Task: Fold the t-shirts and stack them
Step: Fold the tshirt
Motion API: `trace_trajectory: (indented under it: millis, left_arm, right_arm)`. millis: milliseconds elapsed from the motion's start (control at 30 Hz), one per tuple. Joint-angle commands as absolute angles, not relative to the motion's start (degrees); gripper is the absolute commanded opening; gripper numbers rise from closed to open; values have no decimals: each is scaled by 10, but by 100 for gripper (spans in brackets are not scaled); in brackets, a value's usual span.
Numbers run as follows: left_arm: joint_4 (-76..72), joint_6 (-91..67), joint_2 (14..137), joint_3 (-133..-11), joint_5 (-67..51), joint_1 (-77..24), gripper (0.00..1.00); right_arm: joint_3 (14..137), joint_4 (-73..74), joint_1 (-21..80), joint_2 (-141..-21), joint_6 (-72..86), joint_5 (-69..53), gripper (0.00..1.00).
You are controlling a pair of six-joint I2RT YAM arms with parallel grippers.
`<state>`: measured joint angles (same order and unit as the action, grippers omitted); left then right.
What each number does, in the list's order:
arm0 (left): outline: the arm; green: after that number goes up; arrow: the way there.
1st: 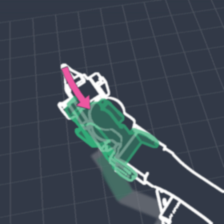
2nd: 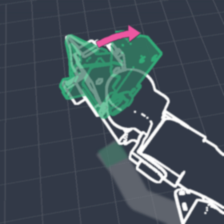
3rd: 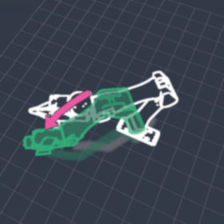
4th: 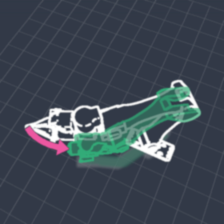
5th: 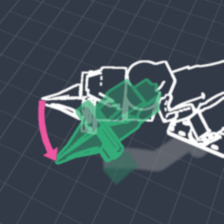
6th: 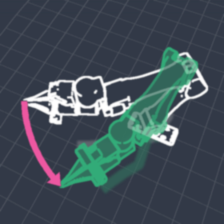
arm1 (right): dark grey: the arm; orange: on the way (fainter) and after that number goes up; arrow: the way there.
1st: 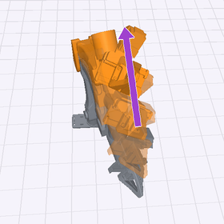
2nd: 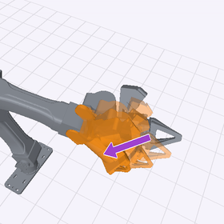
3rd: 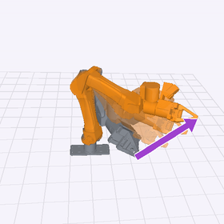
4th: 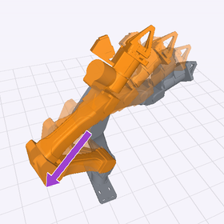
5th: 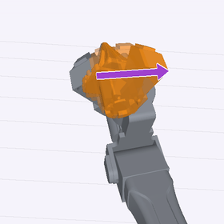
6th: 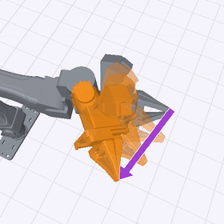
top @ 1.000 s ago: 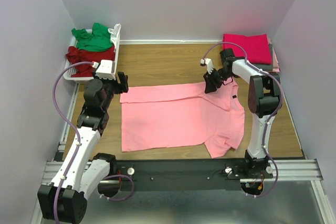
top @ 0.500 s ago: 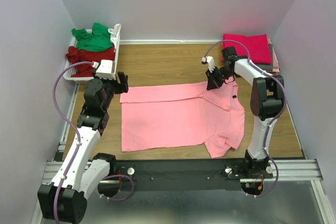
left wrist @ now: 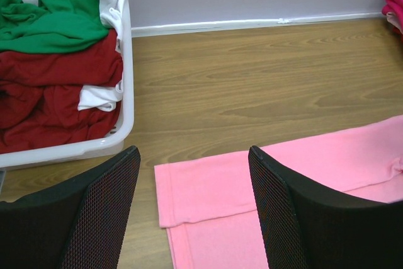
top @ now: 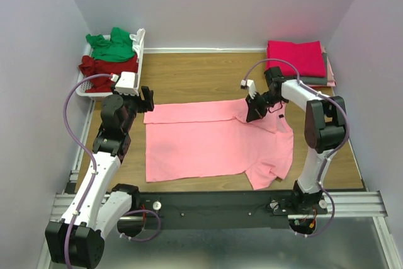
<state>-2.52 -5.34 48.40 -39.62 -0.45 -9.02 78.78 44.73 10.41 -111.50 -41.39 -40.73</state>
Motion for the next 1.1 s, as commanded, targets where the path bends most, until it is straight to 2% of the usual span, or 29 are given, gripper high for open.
trace_trajectory:
  millis: [0, 233, 533, 867, 933, 1067]
  left_arm:
    - [-36, -52, 484, -397, -13, -92, 77]
    - [-37, -52, 484, -397, -17, -92, 77]
    - [-37, -52, 485, -397, -13, -92, 77]
    - [-37, -51, 484, -398, -16, -92, 77]
    - [-37, -51, 483, -397, -17, -92, 77]
    - [-37, -52, 483, -398, -20, -92, 77]
  right_arm:
    - [758, 470, 115, -1067, -416, -439, 1]
    - [738, 484, 141, -1052, -410, -464, 2]
    - [769, 483, 170, -1094, -366, -477, 7]
    - [784, 488, 163, -1032, -343, -408, 36]
    - [793, 484, 145, -1025, -328, -404, 37]
    - [805, 421, 40, -1039, -237, -380, 40]
